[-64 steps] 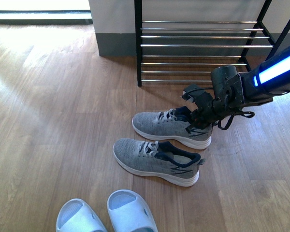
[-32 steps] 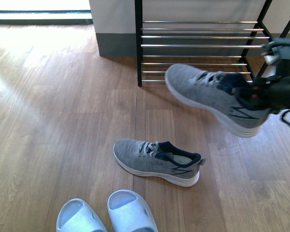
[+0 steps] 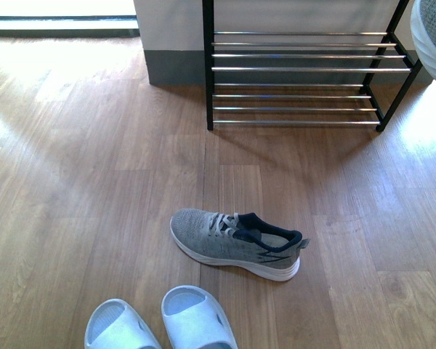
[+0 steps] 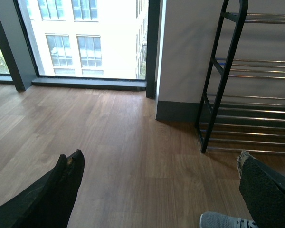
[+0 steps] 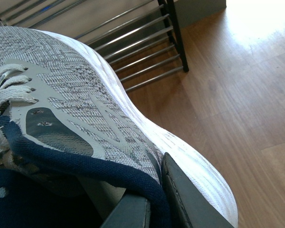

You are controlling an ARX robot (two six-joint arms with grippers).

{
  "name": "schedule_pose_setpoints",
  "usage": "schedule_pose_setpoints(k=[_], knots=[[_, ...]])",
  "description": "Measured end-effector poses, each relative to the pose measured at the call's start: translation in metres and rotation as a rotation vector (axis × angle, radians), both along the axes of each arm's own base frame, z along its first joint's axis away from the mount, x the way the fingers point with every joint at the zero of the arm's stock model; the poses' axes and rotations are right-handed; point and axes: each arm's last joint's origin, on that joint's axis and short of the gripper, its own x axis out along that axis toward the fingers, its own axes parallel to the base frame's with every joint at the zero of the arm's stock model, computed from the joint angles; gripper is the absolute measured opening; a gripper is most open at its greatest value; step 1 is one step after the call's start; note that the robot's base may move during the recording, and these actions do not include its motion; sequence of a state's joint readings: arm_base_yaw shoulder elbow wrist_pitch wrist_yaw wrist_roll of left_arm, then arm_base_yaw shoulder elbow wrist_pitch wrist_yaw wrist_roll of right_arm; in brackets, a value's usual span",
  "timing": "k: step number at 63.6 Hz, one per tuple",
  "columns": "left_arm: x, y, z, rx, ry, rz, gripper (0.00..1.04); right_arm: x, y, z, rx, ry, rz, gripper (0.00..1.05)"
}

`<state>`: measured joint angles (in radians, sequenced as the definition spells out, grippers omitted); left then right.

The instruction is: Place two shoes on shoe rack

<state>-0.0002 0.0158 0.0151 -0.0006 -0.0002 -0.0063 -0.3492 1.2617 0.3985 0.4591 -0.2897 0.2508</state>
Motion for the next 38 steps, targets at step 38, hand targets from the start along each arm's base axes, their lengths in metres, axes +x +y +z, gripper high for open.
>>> schedule_pose_setpoints(k=[38], knots=[[0.0000, 0.0001, 0.0000, 0.000, 0.000, 0.002, 0.95, -0.0077, 0.0017, 0.0018, 0.031, -0.018, 0.027, 0.04]])
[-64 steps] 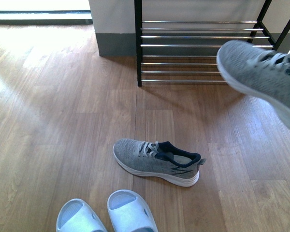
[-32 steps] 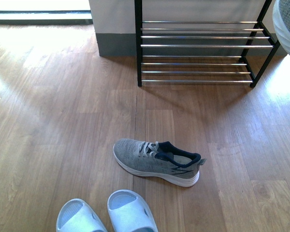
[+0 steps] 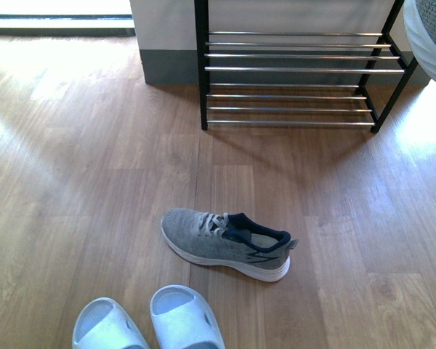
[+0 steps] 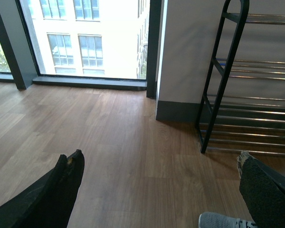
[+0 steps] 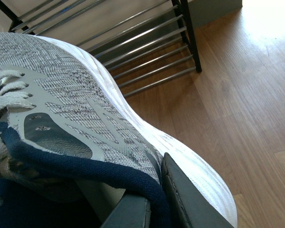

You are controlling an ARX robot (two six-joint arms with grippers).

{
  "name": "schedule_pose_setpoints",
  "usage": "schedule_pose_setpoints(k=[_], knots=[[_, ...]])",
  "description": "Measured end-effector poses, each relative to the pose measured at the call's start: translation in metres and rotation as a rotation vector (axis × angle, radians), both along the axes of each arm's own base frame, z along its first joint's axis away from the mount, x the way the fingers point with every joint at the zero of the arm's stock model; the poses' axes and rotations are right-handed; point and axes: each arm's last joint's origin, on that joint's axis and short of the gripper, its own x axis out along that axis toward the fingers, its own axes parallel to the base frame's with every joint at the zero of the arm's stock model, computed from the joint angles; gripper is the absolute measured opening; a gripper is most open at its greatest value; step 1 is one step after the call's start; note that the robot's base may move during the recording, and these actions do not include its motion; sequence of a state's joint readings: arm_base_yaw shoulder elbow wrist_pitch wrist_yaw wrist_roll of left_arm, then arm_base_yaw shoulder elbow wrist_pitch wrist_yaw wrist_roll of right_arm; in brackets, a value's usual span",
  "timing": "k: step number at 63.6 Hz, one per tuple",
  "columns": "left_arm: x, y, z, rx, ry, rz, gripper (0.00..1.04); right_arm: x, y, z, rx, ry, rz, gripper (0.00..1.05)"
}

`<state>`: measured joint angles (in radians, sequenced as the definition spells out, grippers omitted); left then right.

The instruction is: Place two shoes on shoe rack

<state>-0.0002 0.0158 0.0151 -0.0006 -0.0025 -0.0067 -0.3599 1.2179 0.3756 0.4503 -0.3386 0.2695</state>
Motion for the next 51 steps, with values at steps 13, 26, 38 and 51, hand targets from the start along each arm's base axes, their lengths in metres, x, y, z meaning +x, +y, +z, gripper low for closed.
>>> schedule_pose_setpoints(k=[13, 26, 38, 51], knots=[[0.000, 0.000, 0.000, 0.000, 0.000, -0.002, 0.95, 0.000, 0.000, 0.000, -0.004, 0.001, -0.009, 0.04], [0.000, 0.000, 0.000, 0.000, 0.000, -0.004, 0.95, -0.001, -0.002, 0.000, -0.009, 0.004, -0.033, 0.04], [0.000, 0.000, 0.000, 0.000, 0.000, -0.003, 0.95, -0.001, -0.002, 0.000, -0.006, 0.002, -0.023, 0.04], [0.011, -0.009, -0.001, -0.074, 0.288, 0.342, 0.95, 0.000, -0.001, 0.000, -0.003, 0.002, -0.016, 0.04]])
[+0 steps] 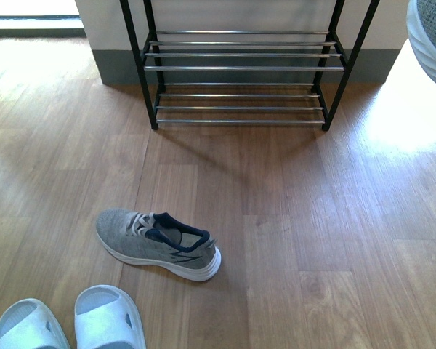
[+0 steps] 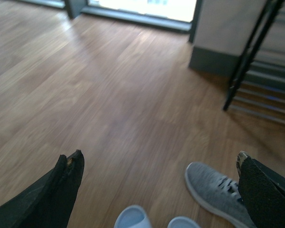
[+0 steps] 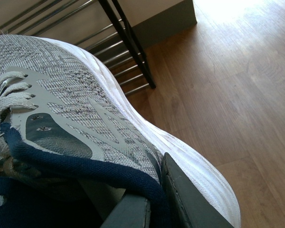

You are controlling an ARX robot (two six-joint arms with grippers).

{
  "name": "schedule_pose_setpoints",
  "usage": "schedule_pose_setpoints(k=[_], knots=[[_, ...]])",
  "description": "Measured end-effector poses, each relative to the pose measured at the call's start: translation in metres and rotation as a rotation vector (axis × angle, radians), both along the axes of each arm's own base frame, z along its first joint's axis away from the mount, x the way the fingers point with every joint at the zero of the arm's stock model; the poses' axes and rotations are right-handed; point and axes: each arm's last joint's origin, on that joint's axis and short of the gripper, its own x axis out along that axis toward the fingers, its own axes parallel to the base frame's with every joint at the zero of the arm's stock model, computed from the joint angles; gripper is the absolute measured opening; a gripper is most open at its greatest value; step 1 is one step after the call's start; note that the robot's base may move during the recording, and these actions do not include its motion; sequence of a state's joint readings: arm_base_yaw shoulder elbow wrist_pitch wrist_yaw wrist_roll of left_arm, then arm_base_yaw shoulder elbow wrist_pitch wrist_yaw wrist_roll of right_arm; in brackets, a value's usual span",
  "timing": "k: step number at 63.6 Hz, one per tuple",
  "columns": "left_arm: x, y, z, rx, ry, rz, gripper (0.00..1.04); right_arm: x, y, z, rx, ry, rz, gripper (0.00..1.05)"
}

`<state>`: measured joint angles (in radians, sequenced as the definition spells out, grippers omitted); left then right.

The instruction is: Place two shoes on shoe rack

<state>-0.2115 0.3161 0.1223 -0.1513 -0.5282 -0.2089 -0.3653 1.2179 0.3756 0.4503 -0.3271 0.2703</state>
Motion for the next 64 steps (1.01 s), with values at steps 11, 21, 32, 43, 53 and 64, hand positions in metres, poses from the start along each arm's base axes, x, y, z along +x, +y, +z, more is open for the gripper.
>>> schedule_pose_setpoints(k=[11, 21, 32, 43, 53, 64], knots=[[0.059, -0.032, -0.014, -0.181, 0.119, 0.053, 0.95, 0.000, 0.000, 0.000, 0.000, 0.000, -0.001, 0.04], [0.125, -0.072, -0.063, -0.331, 0.293, 0.024, 0.95, 0.000, 0.000, 0.000, 0.000, 0.000, -0.001, 0.04], [0.172, -0.111, -0.152, -0.412, 0.530, 0.043, 0.95, 0.000, 0.000, 0.000, 0.000, 0.000, -0.001, 0.04], [0.201, -0.130, -0.221, -0.480, 0.632, 0.107, 0.95, 0.000, 0.000, 0.000, 0.000, 0.000, -0.001, 0.04], [0.216, -0.143, -0.257, -0.497, 0.680, 0.138, 0.95, 0.000, 0.000, 0.000, 0.000, 0.000, -0.001, 0.04], [0.233, -0.154, -0.277, -0.520, 0.686, 0.134, 0.95, 0.000, 0.000, 0.000, 0.000, 0.000, -0.001, 0.04]])
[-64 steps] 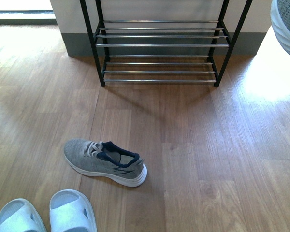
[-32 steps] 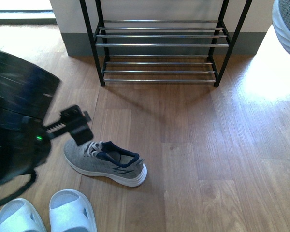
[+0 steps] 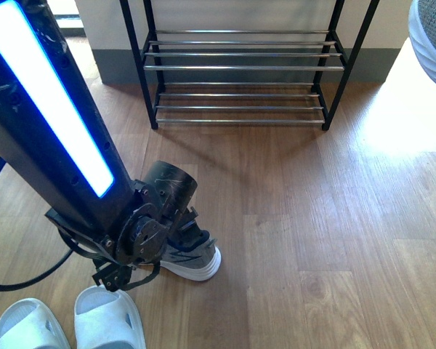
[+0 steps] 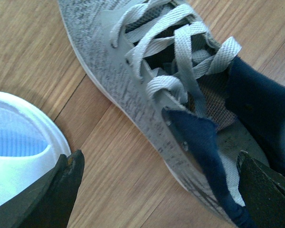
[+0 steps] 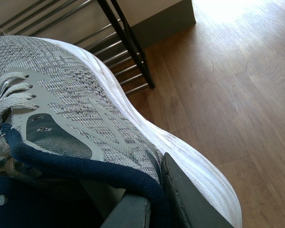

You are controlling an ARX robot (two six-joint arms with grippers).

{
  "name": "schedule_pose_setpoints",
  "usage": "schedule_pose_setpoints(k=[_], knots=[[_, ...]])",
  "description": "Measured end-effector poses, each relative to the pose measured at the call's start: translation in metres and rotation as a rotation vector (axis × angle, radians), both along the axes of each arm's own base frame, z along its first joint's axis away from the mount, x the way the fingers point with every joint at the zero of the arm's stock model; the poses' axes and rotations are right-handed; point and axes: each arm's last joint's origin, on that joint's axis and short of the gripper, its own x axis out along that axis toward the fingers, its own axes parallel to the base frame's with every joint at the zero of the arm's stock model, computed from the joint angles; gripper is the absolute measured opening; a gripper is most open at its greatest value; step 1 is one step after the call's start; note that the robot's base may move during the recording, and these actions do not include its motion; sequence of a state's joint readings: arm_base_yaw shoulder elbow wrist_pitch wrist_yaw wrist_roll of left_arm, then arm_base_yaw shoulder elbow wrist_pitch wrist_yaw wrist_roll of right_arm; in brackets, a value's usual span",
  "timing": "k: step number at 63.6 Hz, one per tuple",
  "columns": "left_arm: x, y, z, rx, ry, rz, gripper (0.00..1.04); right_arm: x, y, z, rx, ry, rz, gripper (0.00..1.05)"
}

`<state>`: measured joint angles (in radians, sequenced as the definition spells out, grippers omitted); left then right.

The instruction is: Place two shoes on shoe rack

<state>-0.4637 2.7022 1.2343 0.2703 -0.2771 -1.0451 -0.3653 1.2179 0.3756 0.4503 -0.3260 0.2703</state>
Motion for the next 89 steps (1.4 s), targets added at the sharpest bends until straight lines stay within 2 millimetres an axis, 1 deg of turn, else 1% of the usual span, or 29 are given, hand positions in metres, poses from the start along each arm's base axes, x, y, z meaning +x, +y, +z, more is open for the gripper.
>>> schedule_pose_setpoints(k=[10, 19, 25, 33, 37, 42, 50, 56, 61, 64, 69, 73, 74, 76, 77, 78, 81, 83, 88, 89], knots=[[0.012, -0.005, -0.010, 0.005, -0.010, 0.004, 0.95, 0.000, 0.000, 0.000, 0.000, 0.000, 0.000, 0.04], [0.022, -0.009, -0.019, 0.006, 0.024, 0.000, 0.95, 0.000, 0.000, 0.000, 0.000, 0.000, 0.000, 0.04], [0.026, -0.010, -0.024, 0.016, 0.049, 0.001, 0.82, 0.000, 0.000, 0.000, 0.000, 0.000, 0.000, 0.04], [0.031, -0.011, -0.028, 0.018, 0.056, 0.002, 0.60, 0.000, 0.000, 0.000, 0.000, 0.000, 0.000, 0.04], [0.033, -0.010, -0.027, 0.020, 0.056, 0.003, 0.48, 0.000, 0.000, 0.000, 0.000, 0.000, 0.000, 0.04], [0.034, -0.008, -0.027, 0.023, 0.058, 0.005, 0.37, 0.000, 0.000, 0.000, 0.000, 0.000, 0.000, 0.04], [0.035, -0.004, -0.027, 0.032, 0.060, -0.002, 0.17, 0.000, 0.000, 0.000, 0.000, 0.000, 0.000, 0.04], [0.036, -0.001, -0.026, 0.074, 0.048, -0.025, 0.02, 0.000, 0.000, 0.000, 0.000, 0.000, 0.000, 0.04], [0.035, 0.002, -0.022, 0.095, 0.032, -0.054, 0.02, 0.000, 0.000, 0.000, 0.000, 0.000, 0.000, 0.04], [0.034, 0.005, -0.015, 0.112, 0.014, -0.086, 0.02, 0.000, 0.000, 0.000, 0.000, 0.000, 0.000, 0.04], [0.028, 0.010, 0.005, 0.141, -0.037, -0.123, 0.02, 0.000, 0.000, 0.000, 0.000, 0.000, 0.000, 0.04], [0.020, 0.016, 0.025, 0.170, -0.087, -0.149, 0.02, 0.000, 0.000, 0.000, 0.000, 0.000, 0.000, 0.04], [0.016, 0.018, 0.033, 0.183, -0.105, -0.162, 0.02, 0.000, 0.000, 0.000, 0.000, 0.000, 0.000, 0.04], [0.012, 0.020, 0.042, 0.195, -0.124, -0.168, 0.02, 0.000, 0.000, 0.000, 0.000, 0.000, 0.000, 0.04], [0.008, 0.022, 0.050, 0.204, -0.143, -0.175, 0.02, 0.000, 0.000, 0.000, 0.000, 0.000, 0.000, 0.04], [0.006, 0.023, 0.055, 0.209, -0.153, -0.178, 0.02, 0.000, 0.000, 0.000, 0.000, 0.000, 0.000, 0.04], [-0.005, 0.029, 0.079, 0.236, -0.203, -0.185, 0.02, 0.000, 0.000, 0.000, 0.000, 0.000, 0.000, 0.04], [-0.010, 0.031, 0.089, 0.251, -0.223, -0.189, 0.02, 0.000, 0.000, 0.000, 0.000, 0.000, 0.000, 0.04], [-0.032, 0.043, 0.127, 0.298, -0.294, -0.185, 0.02, 0.000, 0.000, 0.000, 0.000, 0.000, 0.000, 0.04], [-0.035, 0.045, 0.131, 0.301, -0.301, -0.182, 0.02, 0.000, 0.000, 0.000, 0.000, 0.000, 0.000, 0.04]])
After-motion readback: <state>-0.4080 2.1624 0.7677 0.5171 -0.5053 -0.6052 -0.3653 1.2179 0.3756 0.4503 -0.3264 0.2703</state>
